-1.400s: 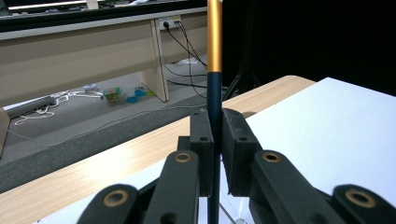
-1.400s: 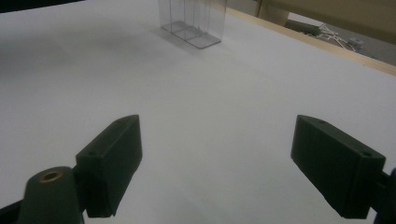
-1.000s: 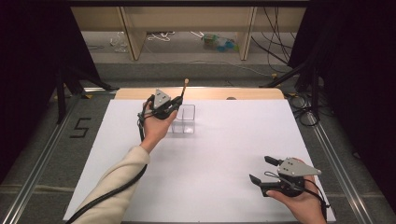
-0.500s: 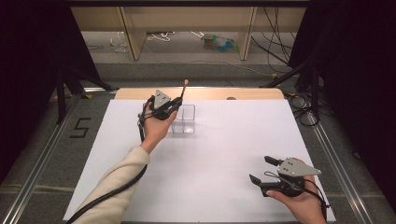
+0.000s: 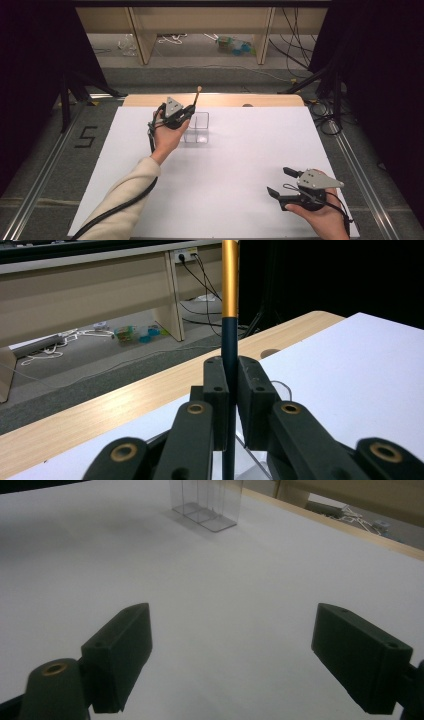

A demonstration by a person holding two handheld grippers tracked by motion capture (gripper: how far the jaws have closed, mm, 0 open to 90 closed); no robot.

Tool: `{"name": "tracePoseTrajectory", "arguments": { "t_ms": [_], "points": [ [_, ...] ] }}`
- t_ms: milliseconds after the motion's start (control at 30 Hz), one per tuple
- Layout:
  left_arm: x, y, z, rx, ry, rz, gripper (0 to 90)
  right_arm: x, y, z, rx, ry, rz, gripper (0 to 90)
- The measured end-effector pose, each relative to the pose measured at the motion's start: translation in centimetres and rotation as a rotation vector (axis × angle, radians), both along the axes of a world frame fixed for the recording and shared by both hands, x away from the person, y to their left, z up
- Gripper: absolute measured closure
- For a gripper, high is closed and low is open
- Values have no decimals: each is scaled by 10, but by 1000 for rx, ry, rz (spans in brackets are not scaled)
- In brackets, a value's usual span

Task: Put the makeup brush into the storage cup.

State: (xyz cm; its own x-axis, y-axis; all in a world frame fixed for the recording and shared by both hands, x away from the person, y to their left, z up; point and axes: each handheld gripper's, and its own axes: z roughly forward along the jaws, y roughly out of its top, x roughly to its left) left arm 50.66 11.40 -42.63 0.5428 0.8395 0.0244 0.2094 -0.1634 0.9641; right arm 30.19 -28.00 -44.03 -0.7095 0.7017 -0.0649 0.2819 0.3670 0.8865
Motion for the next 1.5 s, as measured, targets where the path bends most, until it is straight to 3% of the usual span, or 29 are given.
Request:
{"name": "tracePoseTrajectory", "arguments": {
  "t_ms": [1500],
  "points": [
    [0, 0, -10, 20, 35, 11, 832, 0, 0, 0, -2, 2, 2, 175]
  ]
}}
